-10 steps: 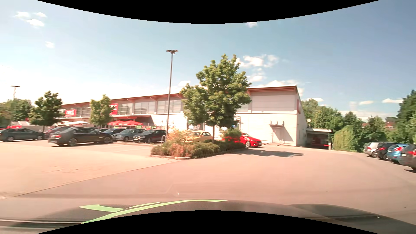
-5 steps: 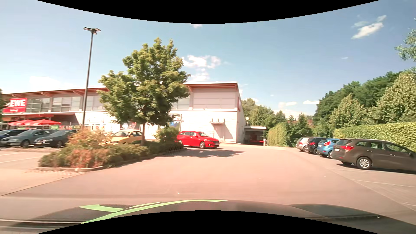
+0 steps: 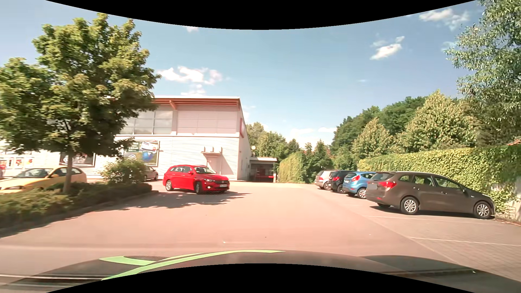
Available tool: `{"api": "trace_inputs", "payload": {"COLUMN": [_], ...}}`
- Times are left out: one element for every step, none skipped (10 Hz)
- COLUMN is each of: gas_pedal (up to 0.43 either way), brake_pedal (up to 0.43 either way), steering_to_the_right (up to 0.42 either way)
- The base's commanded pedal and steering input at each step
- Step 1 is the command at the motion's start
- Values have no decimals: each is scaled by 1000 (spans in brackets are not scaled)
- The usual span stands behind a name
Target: Follow the waypoints while adhering to traffic rules and regulations
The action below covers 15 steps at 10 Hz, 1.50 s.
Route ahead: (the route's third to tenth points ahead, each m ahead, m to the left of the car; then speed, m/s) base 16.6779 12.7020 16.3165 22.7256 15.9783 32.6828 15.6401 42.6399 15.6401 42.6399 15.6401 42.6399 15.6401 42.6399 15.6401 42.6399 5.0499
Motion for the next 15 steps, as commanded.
{"api": "trace_inputs", "payload": {"gas_pedal": [110, 98, 79, 79, 59, 59, 59, 47, 39, 39, 39, 39, 39, 39, 39], "brake_pedal": [0, 0, 0, 0, 0, 0, 0, 0, 0, 0, 0, 0, 0, 0, 0], "steering_to_the_right": [255, 208, 169, 143, 124, 110, 93, 66, 35, 10, -23, -48, -77, -113, -147]}}
